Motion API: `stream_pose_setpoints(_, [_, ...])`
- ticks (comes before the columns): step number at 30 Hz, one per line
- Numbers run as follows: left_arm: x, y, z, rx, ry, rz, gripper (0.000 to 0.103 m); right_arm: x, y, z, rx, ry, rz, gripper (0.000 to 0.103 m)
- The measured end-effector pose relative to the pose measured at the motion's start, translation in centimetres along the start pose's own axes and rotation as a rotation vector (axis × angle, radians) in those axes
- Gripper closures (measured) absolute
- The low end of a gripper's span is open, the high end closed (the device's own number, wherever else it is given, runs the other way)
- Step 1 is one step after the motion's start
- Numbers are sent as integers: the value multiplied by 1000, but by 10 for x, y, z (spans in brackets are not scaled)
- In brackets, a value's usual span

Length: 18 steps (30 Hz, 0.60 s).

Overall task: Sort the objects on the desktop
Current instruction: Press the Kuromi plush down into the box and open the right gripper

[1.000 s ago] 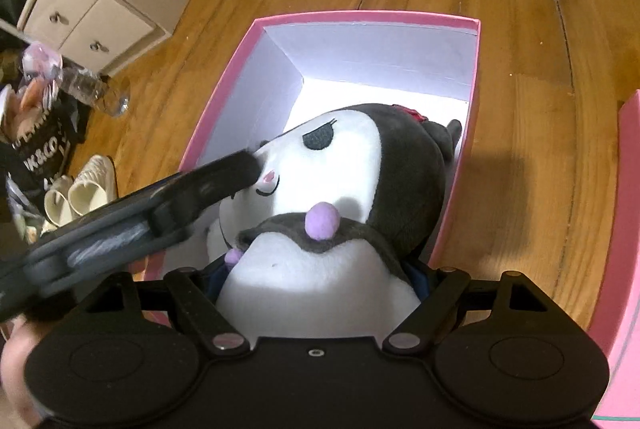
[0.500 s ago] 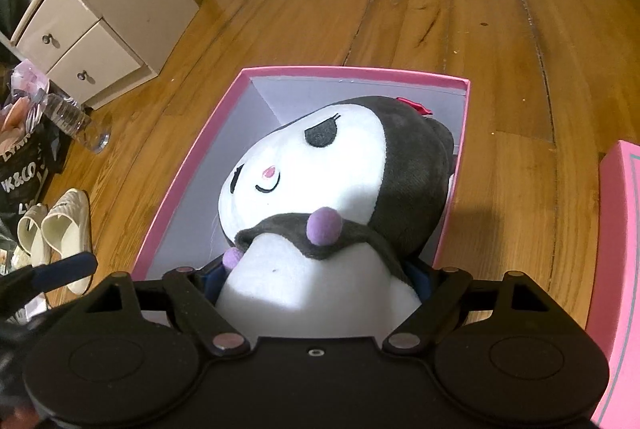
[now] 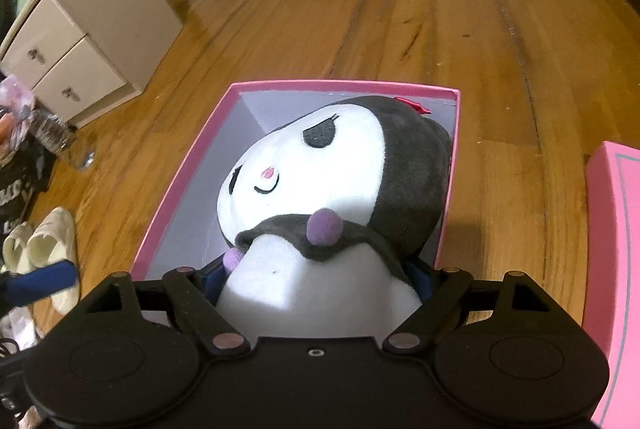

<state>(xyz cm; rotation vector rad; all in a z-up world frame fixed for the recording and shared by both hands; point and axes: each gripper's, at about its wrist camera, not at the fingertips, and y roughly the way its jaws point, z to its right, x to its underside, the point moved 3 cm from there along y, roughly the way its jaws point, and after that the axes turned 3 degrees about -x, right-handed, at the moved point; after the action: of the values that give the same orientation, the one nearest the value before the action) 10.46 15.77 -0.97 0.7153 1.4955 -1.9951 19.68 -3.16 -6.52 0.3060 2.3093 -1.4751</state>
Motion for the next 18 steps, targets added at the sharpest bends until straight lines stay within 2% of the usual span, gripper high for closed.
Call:
stream_pose_setpoints(2, [2, 1, -1, 34, -9, -10, 0, -1, 2, 1, -16, 2, -2, 15])
stream_pose_setpoints(5, [7, 7, -5, 138, -57, -58, 0, -2, 2, 2, -24, 10, 3, 15])
stream_pose_setpoints(9, [12, 13, 3, 190, -33, -71, 0, -2, 2, 1, -38, 9, 1, 15])
stream_pose_setpoints(14, [21, 37, 14, 176, -56, -151, 0, -1, -1, -5, -83, -15, -7, 15])
stream_pose_setpoints(16, [23, 49, 20, 133, -52, -184, 0, 2, 0, -11, -63, -59, -9, 15])
stream_pose_setpoints(18, [27, 57, 23, 122, -54, -196, 0, 4, 1, -13, -41, -86, -14, 15])
